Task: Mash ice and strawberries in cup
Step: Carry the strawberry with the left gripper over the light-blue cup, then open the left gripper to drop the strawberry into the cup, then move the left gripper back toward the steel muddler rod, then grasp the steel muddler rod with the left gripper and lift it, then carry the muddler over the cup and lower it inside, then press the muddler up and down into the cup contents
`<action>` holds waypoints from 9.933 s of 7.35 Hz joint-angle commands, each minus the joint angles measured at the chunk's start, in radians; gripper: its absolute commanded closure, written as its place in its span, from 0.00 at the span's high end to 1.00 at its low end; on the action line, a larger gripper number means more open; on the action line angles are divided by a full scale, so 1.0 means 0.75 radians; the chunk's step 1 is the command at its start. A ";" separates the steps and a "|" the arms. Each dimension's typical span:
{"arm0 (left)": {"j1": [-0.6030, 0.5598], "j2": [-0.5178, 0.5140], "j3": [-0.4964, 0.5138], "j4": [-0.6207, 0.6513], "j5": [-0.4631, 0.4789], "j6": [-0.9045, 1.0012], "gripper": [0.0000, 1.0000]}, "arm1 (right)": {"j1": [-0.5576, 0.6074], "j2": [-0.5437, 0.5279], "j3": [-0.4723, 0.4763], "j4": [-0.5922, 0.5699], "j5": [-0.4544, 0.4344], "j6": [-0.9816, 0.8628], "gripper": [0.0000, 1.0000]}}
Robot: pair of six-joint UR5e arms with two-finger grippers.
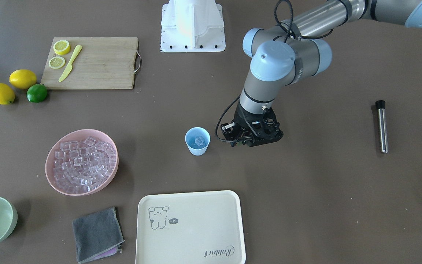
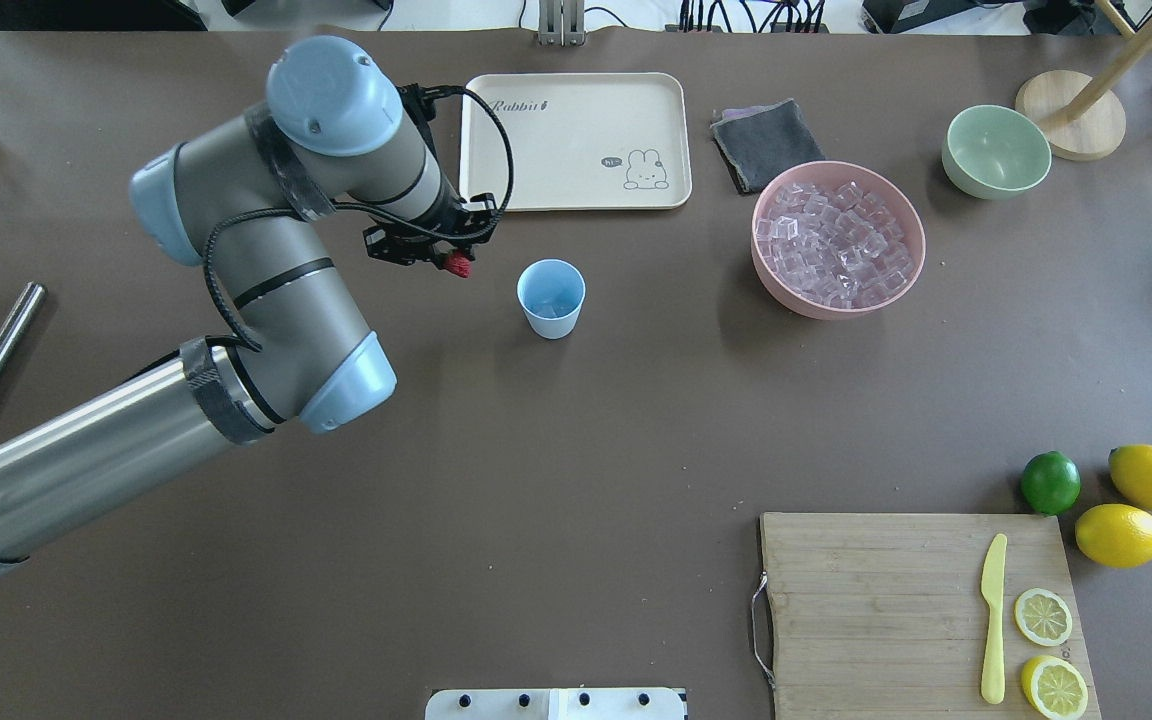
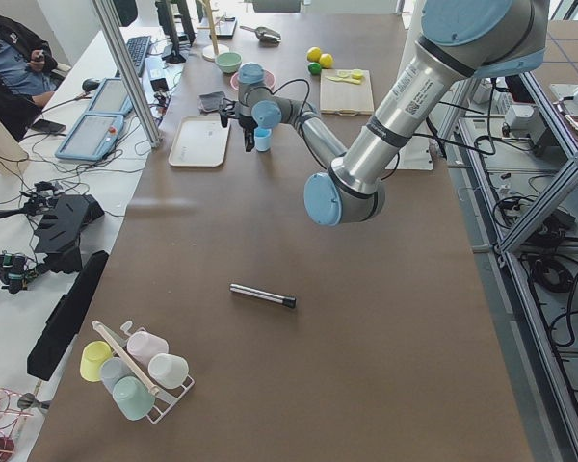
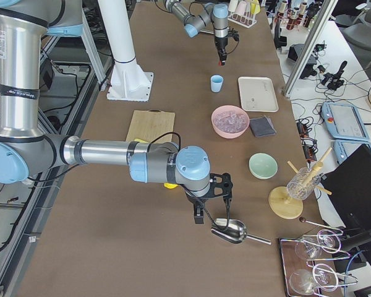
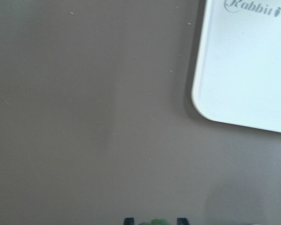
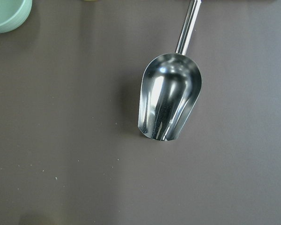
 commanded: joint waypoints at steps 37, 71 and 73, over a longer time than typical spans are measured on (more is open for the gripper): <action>-0.656 0.657 0.053 -0.809 -0.250 1.025 0.29 | 0.063 -0.021 0.031 0.002 -0.004 -0.075 1.00; 0.514 0.057 0.187 -1.431 1.861 0.916 0.30 | 0.100 -0.076 0.149 -0.317 -0.106 -0.202 1.00; 0.508 0.013 0.224 -1.429 1.861 0.916 0.30 | 0.100 -0.074 0.145 -0.317 -0.106 -0.202 1.00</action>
